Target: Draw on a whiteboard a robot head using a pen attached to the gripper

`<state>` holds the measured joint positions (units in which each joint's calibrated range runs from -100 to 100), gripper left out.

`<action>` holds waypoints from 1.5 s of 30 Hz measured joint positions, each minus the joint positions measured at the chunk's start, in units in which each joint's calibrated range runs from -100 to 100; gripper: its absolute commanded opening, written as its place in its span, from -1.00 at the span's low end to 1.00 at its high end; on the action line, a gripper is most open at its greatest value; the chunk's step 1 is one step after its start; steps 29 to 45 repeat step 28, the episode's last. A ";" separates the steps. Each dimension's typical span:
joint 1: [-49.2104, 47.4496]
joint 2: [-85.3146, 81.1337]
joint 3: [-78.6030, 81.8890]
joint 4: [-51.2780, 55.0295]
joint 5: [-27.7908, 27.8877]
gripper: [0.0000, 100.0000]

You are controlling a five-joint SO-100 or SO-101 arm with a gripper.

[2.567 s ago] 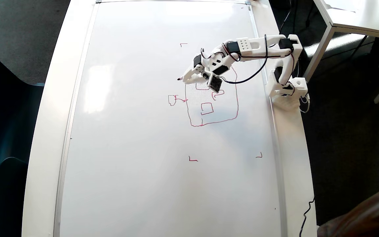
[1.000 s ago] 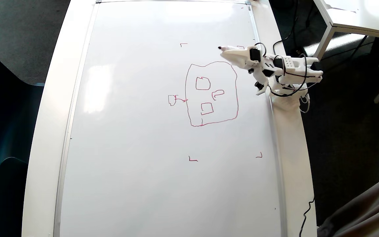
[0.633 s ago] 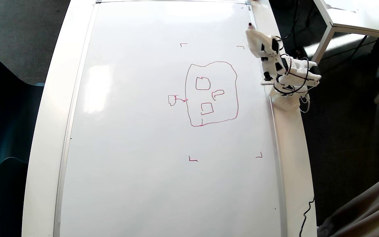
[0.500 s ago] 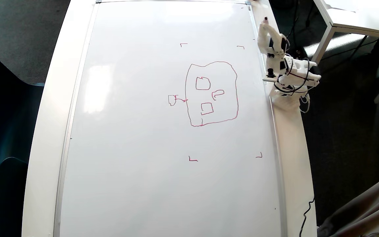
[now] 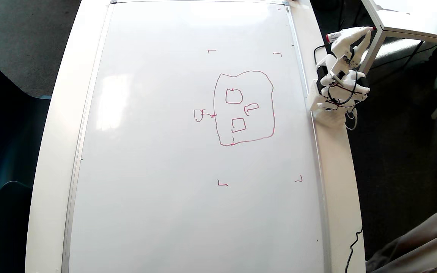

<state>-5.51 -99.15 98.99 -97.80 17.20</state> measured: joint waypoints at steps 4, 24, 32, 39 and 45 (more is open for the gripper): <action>0.23 0.00 0.00 -1.10 0.05 -0.98; 0.23 0.00 0.00 -1.10 0.05 -0.98; 0.23 0.00 0.00 -1.10 0.05 -0.98; 0.23 0.00 0.00 -1.10 0.05 -0.98; 0.23 0.00 0.00 -1.10 0.05 -0.98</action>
